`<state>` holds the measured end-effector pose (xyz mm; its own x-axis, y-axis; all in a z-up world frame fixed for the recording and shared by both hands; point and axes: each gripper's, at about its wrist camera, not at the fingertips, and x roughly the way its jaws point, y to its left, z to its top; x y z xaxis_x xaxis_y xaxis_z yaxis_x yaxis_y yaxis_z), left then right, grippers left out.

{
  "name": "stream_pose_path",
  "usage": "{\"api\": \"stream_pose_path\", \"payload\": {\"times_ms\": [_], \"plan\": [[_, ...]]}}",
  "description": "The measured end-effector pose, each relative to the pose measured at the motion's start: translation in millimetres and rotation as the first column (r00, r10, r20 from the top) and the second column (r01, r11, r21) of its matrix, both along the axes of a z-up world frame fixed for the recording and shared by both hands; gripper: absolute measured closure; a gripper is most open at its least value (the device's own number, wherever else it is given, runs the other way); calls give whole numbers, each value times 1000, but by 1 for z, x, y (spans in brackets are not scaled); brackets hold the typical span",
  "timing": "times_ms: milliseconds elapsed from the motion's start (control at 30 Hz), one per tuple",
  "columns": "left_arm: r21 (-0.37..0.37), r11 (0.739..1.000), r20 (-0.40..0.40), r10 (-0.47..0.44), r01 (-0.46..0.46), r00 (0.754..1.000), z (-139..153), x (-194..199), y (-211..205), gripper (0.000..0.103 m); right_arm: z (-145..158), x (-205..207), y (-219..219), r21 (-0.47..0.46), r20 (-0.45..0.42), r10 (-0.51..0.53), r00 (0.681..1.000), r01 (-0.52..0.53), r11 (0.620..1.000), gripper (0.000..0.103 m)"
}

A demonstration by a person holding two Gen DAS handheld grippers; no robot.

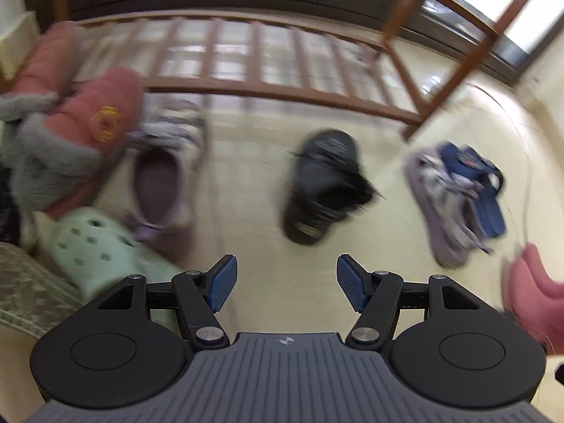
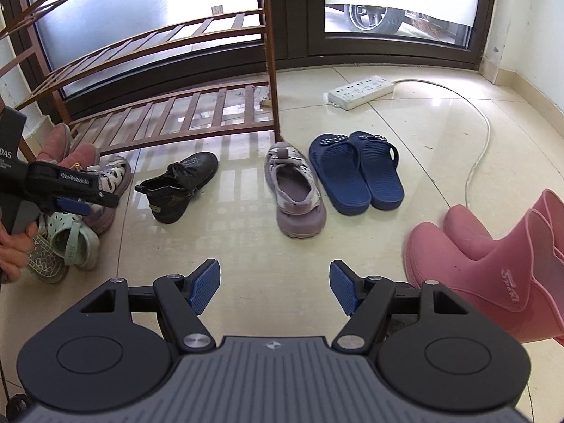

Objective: Organize scattered shoes
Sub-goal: 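Move the left gripper to the other lilac sandal and grasp it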

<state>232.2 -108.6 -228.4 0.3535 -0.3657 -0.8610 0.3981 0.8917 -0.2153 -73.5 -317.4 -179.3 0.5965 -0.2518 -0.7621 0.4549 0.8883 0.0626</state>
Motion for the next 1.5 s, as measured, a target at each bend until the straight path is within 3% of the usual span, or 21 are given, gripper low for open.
{"api": "stream_pose_path", "payload": {"times_ms": [367,500,733,1367,1500], "plan": [[77,990,-12,122,-121,992,-12,58,51,38,-15,56,16,39,-5,60,998,-60,997,28],[98,992,-49,80,-75,996,-21,75,56,38,-21,81,20,40,-15,83,996,-83,996,28],[97,991,-104,98,-88,990,-43,100,66,40,-36,121,22,102,-24,91,996,-88,991,28],[124,990,-110,81,-68,991,-69,122,37,40,-87,238,-10,250,-47,-2,999,14,968,28],[139,988,-116,84,-67,990,-77,126,33,40,-107,261,-8,215,-98,28,995,-6,976,28]]}}
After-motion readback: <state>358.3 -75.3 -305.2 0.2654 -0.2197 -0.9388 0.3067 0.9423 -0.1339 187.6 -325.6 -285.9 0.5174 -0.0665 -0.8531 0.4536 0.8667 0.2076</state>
